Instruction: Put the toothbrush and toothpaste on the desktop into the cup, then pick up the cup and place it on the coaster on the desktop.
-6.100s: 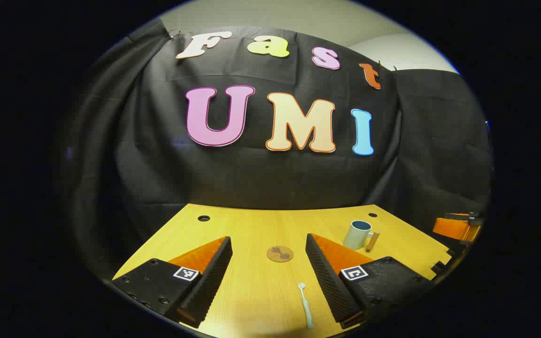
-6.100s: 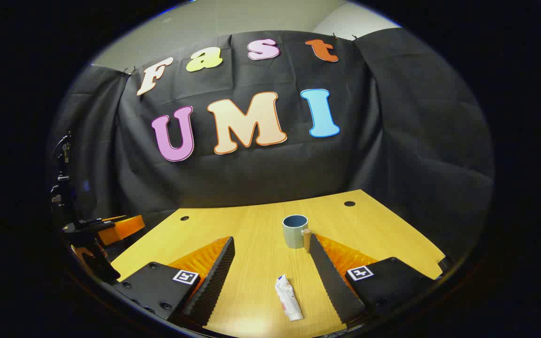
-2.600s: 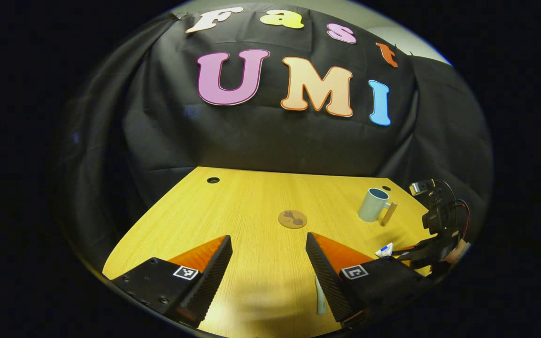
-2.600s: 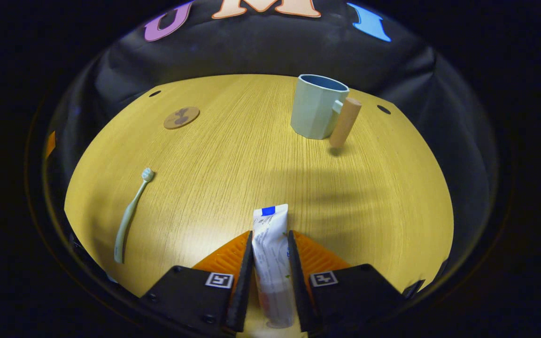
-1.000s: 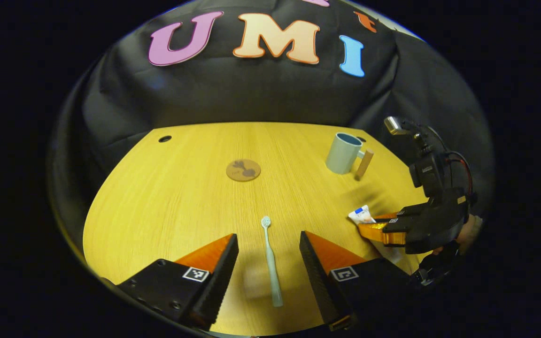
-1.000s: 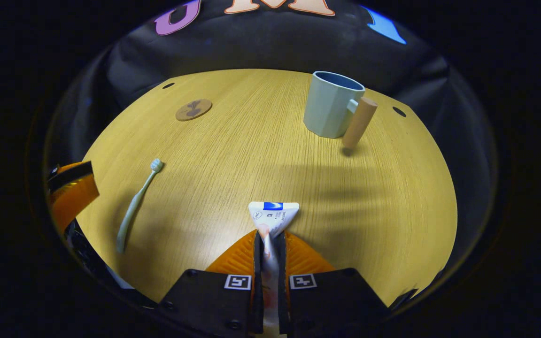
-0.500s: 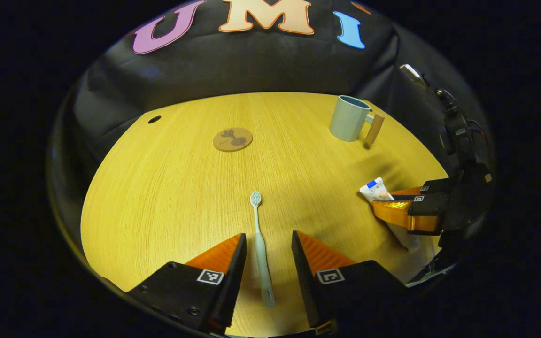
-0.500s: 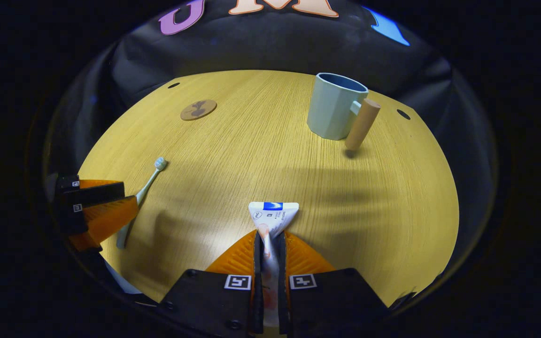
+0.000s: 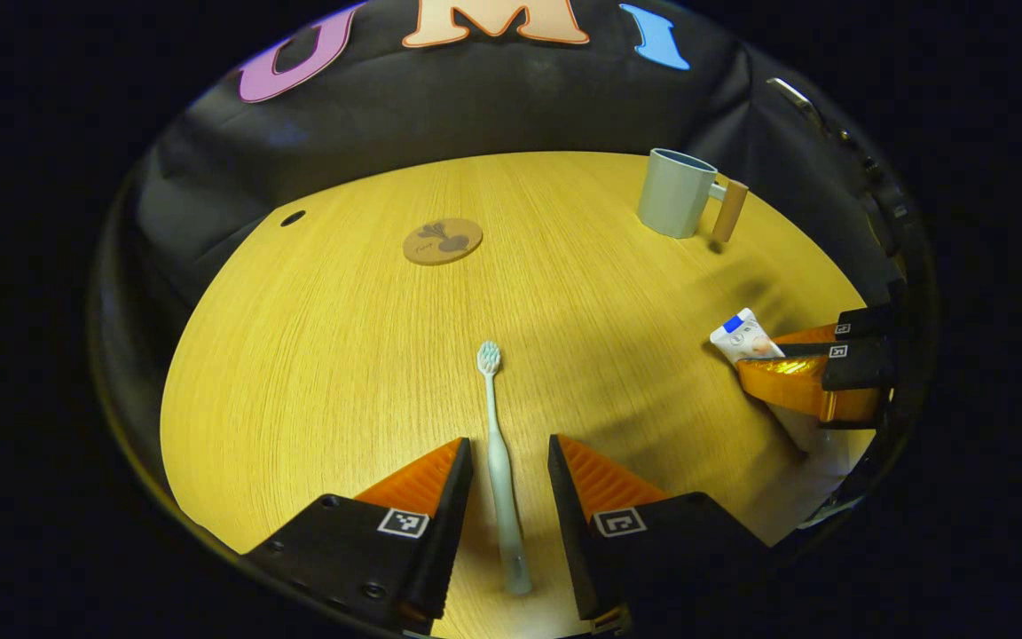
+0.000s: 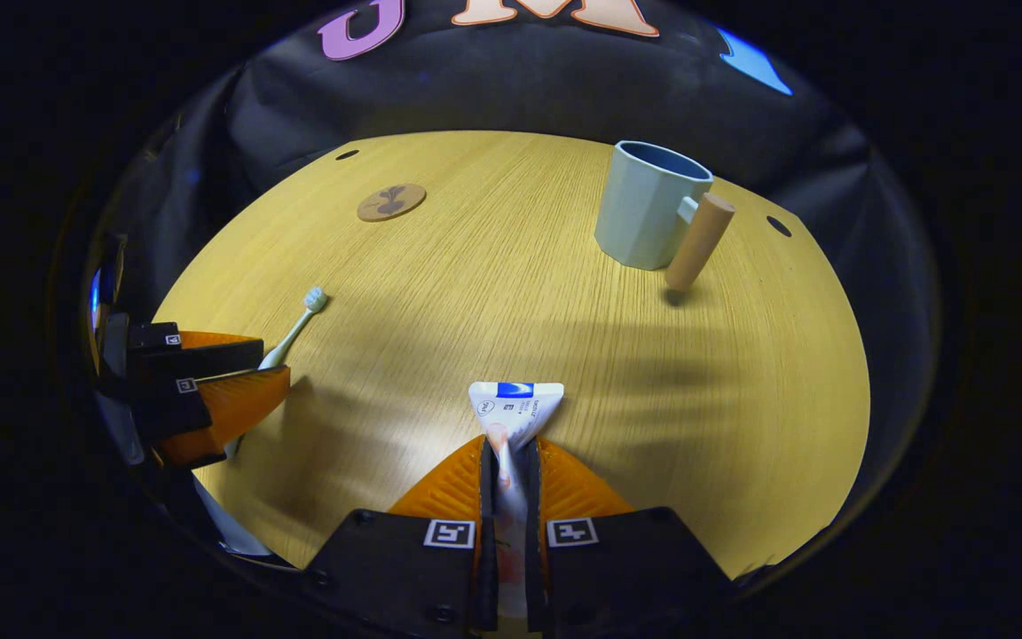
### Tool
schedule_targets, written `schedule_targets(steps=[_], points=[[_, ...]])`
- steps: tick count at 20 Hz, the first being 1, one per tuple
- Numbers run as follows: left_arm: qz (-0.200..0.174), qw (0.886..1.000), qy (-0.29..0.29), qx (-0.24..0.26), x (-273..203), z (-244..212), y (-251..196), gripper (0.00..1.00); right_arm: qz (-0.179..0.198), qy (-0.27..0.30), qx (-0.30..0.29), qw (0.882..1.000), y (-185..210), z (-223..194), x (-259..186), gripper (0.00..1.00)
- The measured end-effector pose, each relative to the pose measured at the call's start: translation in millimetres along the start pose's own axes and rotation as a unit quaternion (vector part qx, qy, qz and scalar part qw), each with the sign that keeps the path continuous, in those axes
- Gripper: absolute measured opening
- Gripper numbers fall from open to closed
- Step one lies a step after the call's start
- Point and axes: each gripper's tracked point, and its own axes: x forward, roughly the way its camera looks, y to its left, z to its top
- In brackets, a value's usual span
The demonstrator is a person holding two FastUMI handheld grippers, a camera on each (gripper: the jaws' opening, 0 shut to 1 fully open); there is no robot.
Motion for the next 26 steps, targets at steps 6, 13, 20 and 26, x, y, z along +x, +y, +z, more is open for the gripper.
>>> schedule_targets(steps=[6,13,20,26], points=[[-0.013,1.000,-0.004,-0.026,-1.1,-1.1,-10.6,0.36,0.010,0.004,-0.007,1.000,1.1,1.1,-0.6,0.15],[-0.020,1.000,-0.016,-0.018,1.0,1.6,-15.8,0.02,0.010,0.005,-0.007,1.000,0.2,0.4,0.2,0.15],[-0.039,0.997,-0.034,-0.063,-3.6,10.2,-18.0,0.00,0.009,-0.001,-0.005,1.000,0.0,1.9,-0.5,0.16],[-0.065,0.987,-0.082,-0.119,-20.5,43.4,-7.5,0.00,0.010,-0.054,0.031,0.998,-2.5,11.3,-11.4,0.15]])
